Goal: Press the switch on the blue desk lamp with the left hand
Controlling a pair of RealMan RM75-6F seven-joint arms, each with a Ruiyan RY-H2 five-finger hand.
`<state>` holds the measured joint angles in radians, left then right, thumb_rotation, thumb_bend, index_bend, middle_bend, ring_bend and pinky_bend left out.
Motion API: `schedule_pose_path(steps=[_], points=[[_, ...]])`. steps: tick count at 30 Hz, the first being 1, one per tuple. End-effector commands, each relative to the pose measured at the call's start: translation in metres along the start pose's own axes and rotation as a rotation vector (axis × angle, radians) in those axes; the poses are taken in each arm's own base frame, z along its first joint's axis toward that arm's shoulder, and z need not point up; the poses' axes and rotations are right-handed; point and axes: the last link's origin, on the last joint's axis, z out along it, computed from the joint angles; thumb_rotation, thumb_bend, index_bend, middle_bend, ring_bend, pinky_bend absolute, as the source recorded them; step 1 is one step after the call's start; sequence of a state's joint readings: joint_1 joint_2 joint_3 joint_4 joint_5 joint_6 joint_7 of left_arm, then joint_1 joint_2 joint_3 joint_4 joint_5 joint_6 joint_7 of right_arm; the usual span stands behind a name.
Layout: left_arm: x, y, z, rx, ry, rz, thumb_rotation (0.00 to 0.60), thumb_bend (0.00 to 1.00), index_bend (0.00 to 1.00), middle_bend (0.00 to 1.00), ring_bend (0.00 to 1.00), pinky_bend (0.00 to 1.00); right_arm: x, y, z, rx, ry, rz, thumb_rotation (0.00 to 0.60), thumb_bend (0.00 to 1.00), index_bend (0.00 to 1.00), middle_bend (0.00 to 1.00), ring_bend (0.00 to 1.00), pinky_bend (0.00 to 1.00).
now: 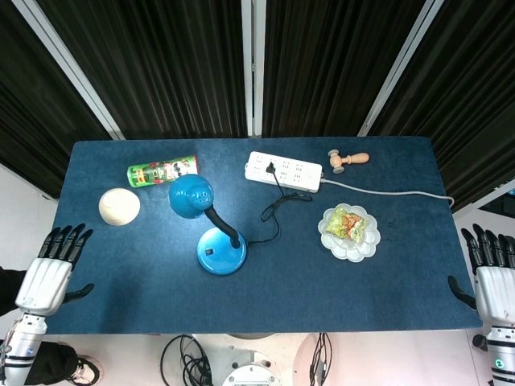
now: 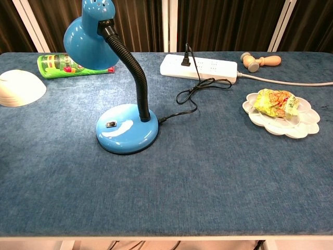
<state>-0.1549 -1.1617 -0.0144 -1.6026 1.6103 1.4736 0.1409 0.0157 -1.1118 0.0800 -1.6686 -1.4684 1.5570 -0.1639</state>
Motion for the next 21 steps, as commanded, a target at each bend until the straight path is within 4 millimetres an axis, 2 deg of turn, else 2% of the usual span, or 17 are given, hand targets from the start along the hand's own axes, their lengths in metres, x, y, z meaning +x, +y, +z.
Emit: schedule_pose_path(steps=[1,2,4,6,13,21], points=[[-0.007,0.009,0.008,-0.039,0.019,0.03,0.6,0.17,0.02,0.49,0.5,0.57,0.0,0.002,-0.001,-0.007,0.002,0.003,0.6,0.22,0.0,0.0,0.0,0.0],[-0.011,0.013,0.01,-0.053,0.0,0.018,0.6,0.23,0.03,0.6,0.62,0.69,0.0,0.002,-0.002,-0.01,0.001,0.004,0.6,0.22,0.0,0.0,0.0,0.0],[-0.02,0.025,0.017,-0.097,-0.059,-0.035,0.6,0.3,0.06,0.73,0.74,0.81,0.001,0.003,-0.001,-0.013,0.0,0.004,0.6,0.22,0.0,0.0,0.0,0.0],[-0.027,0.033,0.022,-0.135,-0.112,-0.069,0.6,0.34,0.09,0.78,0.79,0.88,0.001,0.002,-0.001,-0.013,0.001,0.004,0.6,0.22,0.0,0.0,0.0,0.0],[-0.064,0.077,0.052,-0.278,-0.287,-0.06,0.6,0.45,0.09,0.83,0.83,0.91,0.002,0.001,-0.003,-0.012,0.0,0.003,0.6,0.22,0.0,0.0,0.0,0.0],[-0.087,0.11,0.066,-0.344,-0.404,-0.06,0.6,0.45,0.08,0.83,0.83,0.91,0.008,0.007,-0.005,-0.04,0.013,0.0,0.6,0.22,0.0,0.0,0.0,0.0]])
